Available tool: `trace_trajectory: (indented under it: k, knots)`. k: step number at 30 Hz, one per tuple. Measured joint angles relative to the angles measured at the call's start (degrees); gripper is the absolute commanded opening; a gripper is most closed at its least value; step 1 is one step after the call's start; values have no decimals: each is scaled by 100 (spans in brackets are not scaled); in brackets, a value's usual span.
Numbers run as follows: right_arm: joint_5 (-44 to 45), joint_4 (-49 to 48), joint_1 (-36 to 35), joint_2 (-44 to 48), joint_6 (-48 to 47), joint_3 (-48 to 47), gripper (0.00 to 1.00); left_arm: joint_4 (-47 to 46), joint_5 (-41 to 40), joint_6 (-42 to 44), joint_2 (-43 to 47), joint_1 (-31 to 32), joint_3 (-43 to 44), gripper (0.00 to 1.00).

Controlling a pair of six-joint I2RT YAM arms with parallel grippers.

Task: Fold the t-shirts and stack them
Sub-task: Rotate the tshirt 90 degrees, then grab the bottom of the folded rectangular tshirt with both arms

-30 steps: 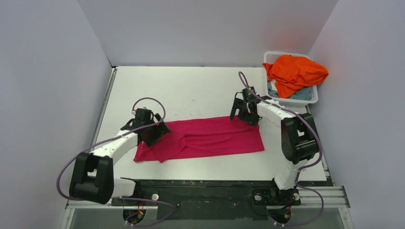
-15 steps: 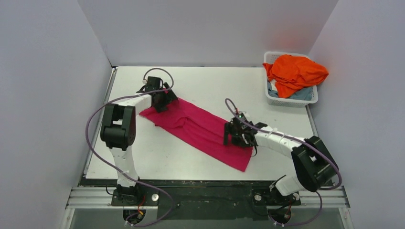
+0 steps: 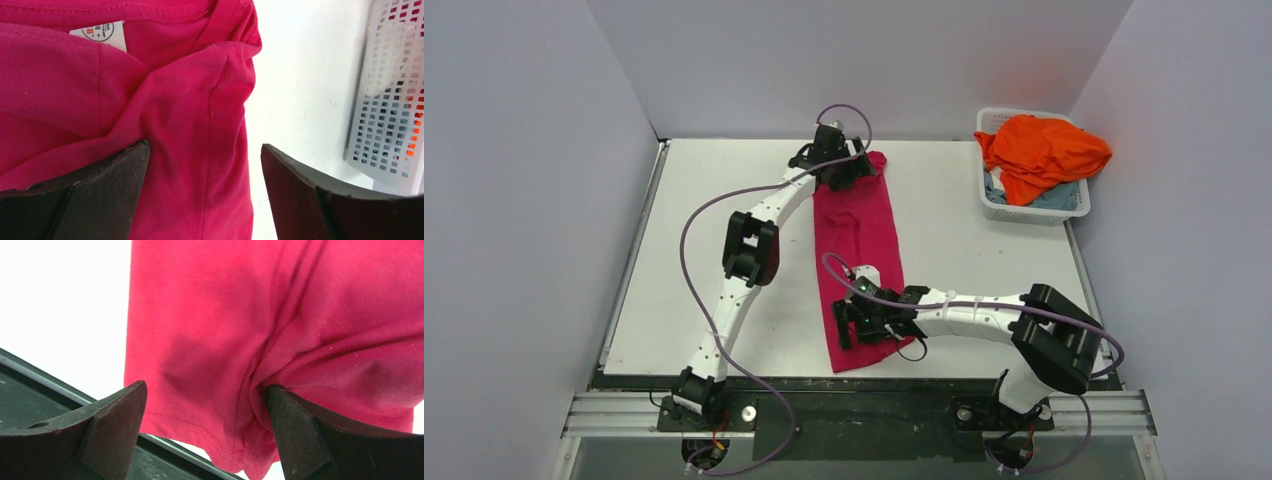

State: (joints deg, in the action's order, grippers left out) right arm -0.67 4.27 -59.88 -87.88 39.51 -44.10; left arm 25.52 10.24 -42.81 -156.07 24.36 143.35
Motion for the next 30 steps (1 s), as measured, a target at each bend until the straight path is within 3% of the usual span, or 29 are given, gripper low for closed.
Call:
trace_trajectory:
  k: [7, 15, 22, 30]
  knots:
    - [-369, -330, -59, -557, -166, -522, 84, -118, 511, -50, -61, -107, 24, 93]
    - [-420, -321, -46, -525, -243, -555, 85, 0, 649, 116, -70, -310, 291, 93]
    - [105, -46, 4, 402, -199, -551, 85, 74, 555, 356, 234, -376, 328, 93]
    - [931, 444, 22, 1753, 33, -487, 87, 382, 525, 627, 1674, -350, 293, 93]
